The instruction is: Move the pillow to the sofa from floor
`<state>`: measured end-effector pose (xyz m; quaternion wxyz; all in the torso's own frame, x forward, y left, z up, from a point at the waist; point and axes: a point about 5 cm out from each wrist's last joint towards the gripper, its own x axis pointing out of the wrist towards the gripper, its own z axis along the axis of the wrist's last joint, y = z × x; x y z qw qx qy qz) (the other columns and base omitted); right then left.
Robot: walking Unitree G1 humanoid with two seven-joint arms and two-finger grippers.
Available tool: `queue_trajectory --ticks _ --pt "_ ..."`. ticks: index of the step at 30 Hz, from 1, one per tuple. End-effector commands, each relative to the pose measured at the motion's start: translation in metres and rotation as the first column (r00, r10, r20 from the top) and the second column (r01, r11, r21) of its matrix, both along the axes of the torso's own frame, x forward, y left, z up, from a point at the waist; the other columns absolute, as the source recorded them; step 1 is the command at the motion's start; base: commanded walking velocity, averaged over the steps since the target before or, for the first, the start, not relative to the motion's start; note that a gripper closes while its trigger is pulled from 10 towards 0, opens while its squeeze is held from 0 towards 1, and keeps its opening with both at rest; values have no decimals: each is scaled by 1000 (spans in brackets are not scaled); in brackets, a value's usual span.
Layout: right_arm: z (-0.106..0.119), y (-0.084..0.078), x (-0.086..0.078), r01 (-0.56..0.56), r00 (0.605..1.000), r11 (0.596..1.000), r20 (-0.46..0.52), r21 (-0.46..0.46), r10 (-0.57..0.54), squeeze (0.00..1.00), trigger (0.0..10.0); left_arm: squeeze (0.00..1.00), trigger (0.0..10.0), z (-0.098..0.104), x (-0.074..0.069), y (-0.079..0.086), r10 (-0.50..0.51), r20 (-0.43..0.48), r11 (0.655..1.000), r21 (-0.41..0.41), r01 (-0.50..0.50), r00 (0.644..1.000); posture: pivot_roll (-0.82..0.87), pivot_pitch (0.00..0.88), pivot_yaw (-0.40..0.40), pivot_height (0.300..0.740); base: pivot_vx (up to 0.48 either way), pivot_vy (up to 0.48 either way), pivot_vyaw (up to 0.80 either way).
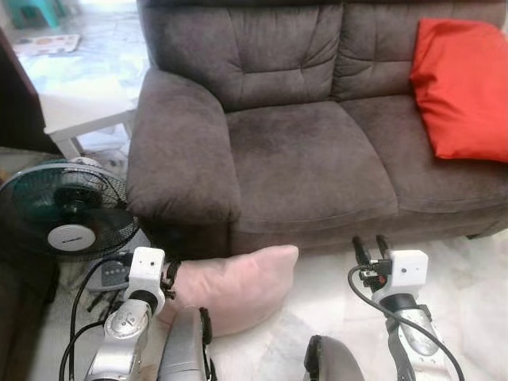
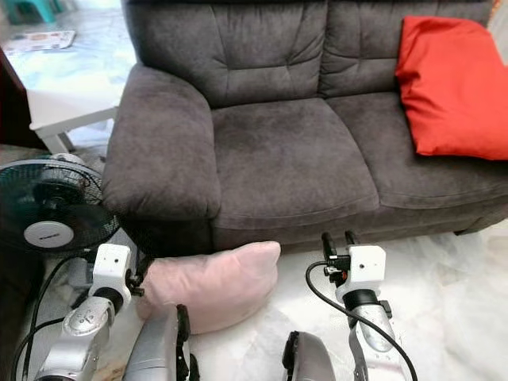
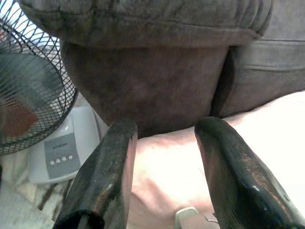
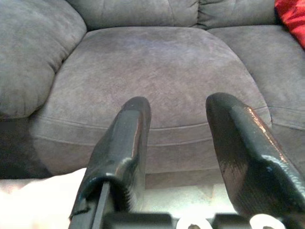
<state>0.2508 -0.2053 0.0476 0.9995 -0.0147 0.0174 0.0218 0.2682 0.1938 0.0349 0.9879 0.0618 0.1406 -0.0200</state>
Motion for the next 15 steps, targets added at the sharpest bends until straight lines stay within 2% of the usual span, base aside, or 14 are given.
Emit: queue_trajectory --ticks 1,5,9,13,15 --pt "-1 2 0 -2 1000 1000 -3 10 2 0 10000 0 10000 -7 -5 2 55 -31 998 -27 -56 998 116 75 -37 590 0 0 0" --pt "0 2 0 -7 1000 1000 0 8 7 0 10000 0 10000 -12 -6 4 126 -47 989 -73 -130 991 115 75 -37 590 0 0 0" --pt "2 1 0 -24 1000 1000 11 -17 24 0 10000 0 10000 -6 -3 8 175 -8 977 -120 -175 985 115 75 -35 590 0 0 0" --pt "3 2 -1 -33 999 999 16 -25 33 0 10000 0 10000 -4 -1 13 197 -1 975 -105 -196 980 113 76 -33 590 0 0 800" --pt "1 4 -1 -34 999 999 12 3 34 0 10000 0 10000 -4 -1 13 197 -2 975 -105 -197 980 114 76 -32 590 0 0 800"
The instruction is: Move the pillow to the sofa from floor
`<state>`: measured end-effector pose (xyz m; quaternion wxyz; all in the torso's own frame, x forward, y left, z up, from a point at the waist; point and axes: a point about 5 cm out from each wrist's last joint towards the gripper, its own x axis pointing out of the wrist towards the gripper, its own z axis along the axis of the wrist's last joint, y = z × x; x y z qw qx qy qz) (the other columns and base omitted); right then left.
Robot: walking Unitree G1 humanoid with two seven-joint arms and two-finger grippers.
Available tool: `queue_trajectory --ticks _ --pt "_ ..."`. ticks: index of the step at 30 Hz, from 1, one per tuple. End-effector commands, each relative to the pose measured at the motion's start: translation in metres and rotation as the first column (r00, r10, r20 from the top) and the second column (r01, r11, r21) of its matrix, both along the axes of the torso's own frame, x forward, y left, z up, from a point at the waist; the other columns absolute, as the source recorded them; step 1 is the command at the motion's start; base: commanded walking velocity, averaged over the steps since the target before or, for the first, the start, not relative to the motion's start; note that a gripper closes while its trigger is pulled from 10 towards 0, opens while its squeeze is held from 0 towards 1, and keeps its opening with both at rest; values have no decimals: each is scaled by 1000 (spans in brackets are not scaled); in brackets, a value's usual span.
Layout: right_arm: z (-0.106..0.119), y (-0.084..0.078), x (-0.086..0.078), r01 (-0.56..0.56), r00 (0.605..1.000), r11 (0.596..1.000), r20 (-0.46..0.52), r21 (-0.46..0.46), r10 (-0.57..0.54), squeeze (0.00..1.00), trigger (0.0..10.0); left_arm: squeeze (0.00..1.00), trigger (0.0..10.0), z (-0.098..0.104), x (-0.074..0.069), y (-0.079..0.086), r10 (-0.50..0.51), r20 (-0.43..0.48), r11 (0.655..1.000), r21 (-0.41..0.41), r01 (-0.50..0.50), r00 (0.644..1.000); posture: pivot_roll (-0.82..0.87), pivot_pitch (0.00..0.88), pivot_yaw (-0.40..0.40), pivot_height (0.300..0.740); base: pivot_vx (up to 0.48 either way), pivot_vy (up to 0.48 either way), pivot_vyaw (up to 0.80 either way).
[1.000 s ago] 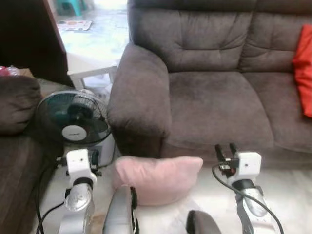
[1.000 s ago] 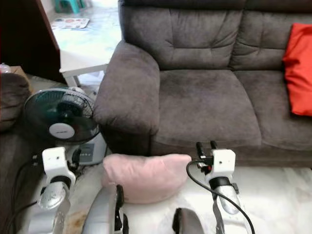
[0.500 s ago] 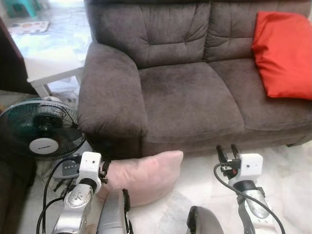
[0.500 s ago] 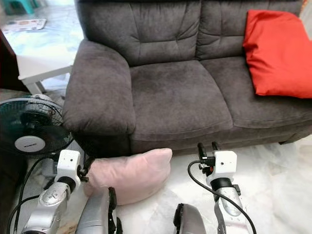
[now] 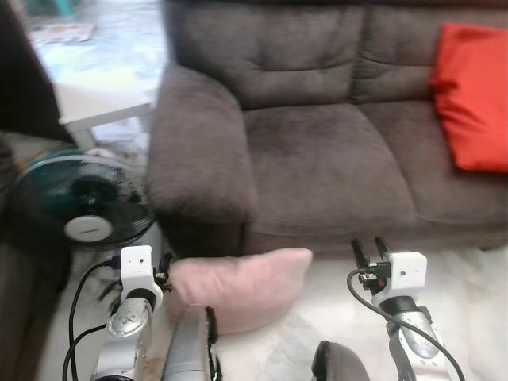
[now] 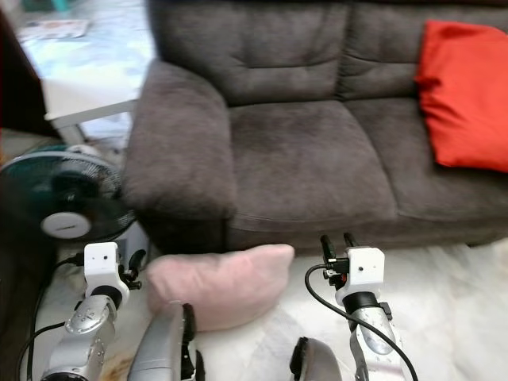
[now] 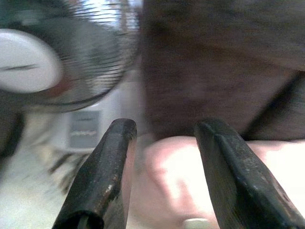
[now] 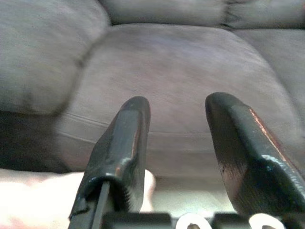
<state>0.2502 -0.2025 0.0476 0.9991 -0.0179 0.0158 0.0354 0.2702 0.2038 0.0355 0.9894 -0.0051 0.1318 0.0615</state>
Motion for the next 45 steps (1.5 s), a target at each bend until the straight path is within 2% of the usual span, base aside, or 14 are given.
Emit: queue_trajectory --ticks 1,7,8,12,25,29,40,45 --pt "1 2 -1 -9 1000 1000 8 7 9 0 10000 0 10000 -5 -3 3 19 -19 1000 3 -19 1000 114 76 -32 590 0 0 800" --pt "0 1 -1 -3 1000 1000 2 20 3 0 10000 0 10000 -7 -4 -2 -13 -26 1000 -1 13 1000 113 78 -33 590 0 0 0" --pt "-1 0 -1 0 1000 1000 -4 14 0 0 10000 0 10000 -8 -4 -8 -59 -30 998 -14 59 998 114 78 -33 590 0 0 0" --pt "-1 0 -1 -1 1000 1000 -8 11 1 0 10000 0 10000 -12 -5 -18 -123 -59 992 -31 122 991 113 78 -33 590 0 0 0" --pt "-1 3 -1 -28 1000 1000 -7 -12 28 0 10000 0 10000 -13 -4 -12 -87 -57 996 -33 85 995 110 78 -35 590 0 0 43" --pt "-1 3 0 -16 1000 1000 -8 9 16 0 10000 0 10000 -13 -4 -12 -87 -57 996 -33 85 995 111 78 -35 590 0 0 138" --pt "-1 3 -1 -33 999 999 -9 -13 33 0 10000 0 10000 -14 -5 -13 -92 -60 996 -27 91 994 108 78 -34 590 0 0 0" --pt "-2 4 0 -30 999 1000 -11 0 30 0 10000 0 10000 -13 -5 -13 -90 -58 996 -26 89 994 110 77 -35 590 0 0 784"
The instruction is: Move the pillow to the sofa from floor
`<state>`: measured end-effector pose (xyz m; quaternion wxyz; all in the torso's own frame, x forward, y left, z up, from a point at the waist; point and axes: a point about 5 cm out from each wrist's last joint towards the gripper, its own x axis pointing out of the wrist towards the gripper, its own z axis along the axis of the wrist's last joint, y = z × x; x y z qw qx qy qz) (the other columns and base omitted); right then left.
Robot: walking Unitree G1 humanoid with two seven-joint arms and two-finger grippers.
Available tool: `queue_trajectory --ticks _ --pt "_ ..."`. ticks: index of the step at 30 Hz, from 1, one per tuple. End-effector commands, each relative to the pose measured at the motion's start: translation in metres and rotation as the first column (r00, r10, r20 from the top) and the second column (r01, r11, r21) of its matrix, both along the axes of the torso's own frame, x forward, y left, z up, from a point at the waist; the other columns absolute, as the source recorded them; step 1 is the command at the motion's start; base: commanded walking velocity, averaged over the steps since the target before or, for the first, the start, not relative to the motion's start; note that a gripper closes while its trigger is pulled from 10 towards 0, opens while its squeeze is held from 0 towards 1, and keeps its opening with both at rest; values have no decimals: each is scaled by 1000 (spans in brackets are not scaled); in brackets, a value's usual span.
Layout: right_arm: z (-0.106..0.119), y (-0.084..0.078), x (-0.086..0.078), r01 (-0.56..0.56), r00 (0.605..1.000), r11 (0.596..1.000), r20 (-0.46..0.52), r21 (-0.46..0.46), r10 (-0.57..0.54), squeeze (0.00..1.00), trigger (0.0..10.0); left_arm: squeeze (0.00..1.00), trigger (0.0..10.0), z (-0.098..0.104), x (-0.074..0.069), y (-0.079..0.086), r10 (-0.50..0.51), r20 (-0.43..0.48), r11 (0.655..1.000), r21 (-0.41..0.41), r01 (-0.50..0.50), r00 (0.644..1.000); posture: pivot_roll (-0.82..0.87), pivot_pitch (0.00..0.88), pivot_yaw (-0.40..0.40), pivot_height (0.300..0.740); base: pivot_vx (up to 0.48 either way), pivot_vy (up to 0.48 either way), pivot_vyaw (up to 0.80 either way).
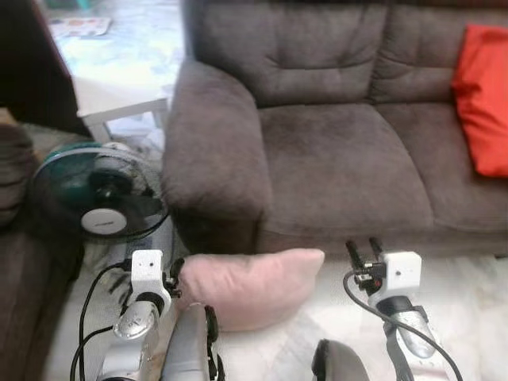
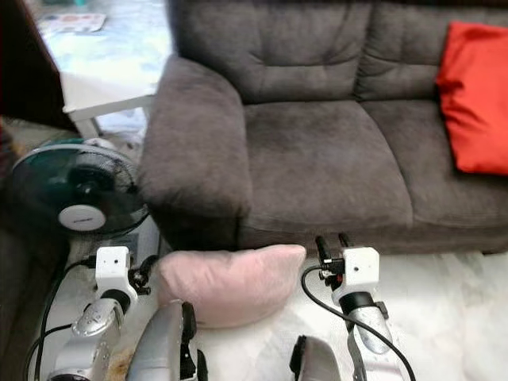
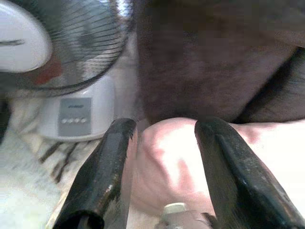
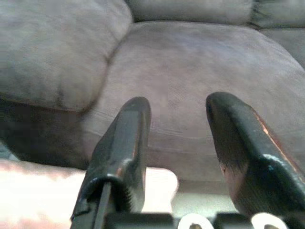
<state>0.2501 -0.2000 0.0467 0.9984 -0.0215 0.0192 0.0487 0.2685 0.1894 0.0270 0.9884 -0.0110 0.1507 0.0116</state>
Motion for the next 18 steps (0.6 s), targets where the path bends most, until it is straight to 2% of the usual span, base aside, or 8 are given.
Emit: queue_trajectory --ticks 1,13,18 --pt "-1 1 0 3 1000 1000 -3 15 -3 0 10000 0 10000 -5 -3 1 7 -23 1000 6 -7 1000 110 77 -35 590 0 0 0" --pt "-1 0 0 3 1000 1000 -6 22 -3 0 10000 0 10000 -5 -3 0 1 -26 1000 10 0 1000 108 80 -34 590 0 0 0" --pt "-1 1 -1 -2 1000 1000 -7 22 2 0 10000 0 10000 -5 -3 0 -1 -25 1000 11 2 1000 109 80 -35 590 241 0 0"
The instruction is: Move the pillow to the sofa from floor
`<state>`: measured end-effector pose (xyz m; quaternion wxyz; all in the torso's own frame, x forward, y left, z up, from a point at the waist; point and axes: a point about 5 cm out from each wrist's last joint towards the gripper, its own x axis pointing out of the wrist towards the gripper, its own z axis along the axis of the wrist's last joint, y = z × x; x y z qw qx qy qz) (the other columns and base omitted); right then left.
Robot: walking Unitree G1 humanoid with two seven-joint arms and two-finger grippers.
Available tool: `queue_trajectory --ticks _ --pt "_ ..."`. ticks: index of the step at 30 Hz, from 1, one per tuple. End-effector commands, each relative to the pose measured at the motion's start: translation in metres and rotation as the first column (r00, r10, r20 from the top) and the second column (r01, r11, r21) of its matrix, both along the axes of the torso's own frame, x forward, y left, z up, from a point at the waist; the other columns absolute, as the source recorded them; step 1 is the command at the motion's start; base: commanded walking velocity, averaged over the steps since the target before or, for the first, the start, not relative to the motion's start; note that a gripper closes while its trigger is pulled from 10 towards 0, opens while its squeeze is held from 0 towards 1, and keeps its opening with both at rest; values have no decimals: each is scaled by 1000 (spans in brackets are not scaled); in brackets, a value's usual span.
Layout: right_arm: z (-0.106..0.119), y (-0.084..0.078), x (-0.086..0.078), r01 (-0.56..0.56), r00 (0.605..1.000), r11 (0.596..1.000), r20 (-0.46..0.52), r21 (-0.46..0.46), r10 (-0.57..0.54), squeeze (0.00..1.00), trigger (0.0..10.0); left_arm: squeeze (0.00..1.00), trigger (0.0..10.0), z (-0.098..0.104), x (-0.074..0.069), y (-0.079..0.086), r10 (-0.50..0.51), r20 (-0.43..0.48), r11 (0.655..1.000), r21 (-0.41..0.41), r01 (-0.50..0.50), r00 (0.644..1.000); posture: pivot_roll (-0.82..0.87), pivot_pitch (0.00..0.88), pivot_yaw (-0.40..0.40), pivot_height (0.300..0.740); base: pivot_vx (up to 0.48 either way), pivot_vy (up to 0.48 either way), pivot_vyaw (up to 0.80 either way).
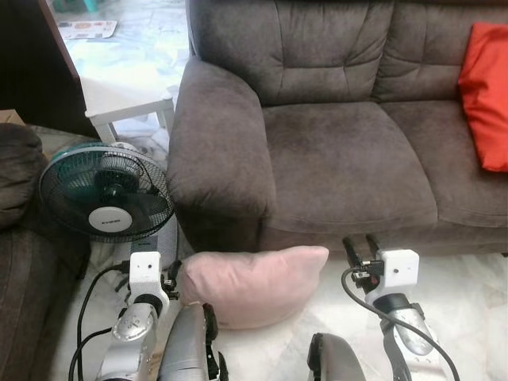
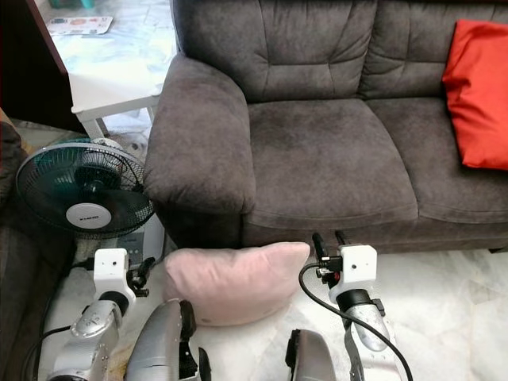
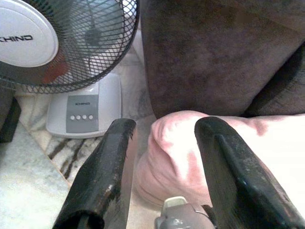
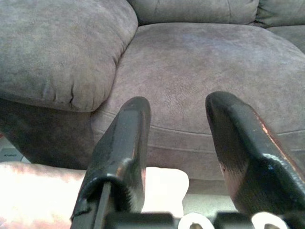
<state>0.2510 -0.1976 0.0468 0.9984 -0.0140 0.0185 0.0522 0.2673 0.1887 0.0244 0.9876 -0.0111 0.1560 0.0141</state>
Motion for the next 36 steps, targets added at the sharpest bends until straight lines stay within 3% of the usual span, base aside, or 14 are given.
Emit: queue_trajectory --ticks 1,21,27,36 --pt "-1 -1 -1 4 1000 1000 -7 8 -4 0 10000 0 10000 -3 -2 0 -6 -15 1000 11 7 1000 108 81 -34 590 255 0 0" --pt "-1 0 -1 -5 1000 1000 -9 11 5 0 10000 0 10000 -3 -3 0 -10 -15 1000 15 10 1000 108 83 -35 590 277 0 0" --pt "-2 1 -2 -21 1000 1000 -12 -6 21 0 10000 0 10000 -3 -2 -1 -18 -11 1000 19 18 1000 106 84 -34 590 0 0 0" --pt "-2 -2 -3 -9 1000 1000 -17 7 9 0 10000 0 10000 -6 -5 -2 -15 -27 1000 20 16 1000 106 83 -35 590 0 0 503"
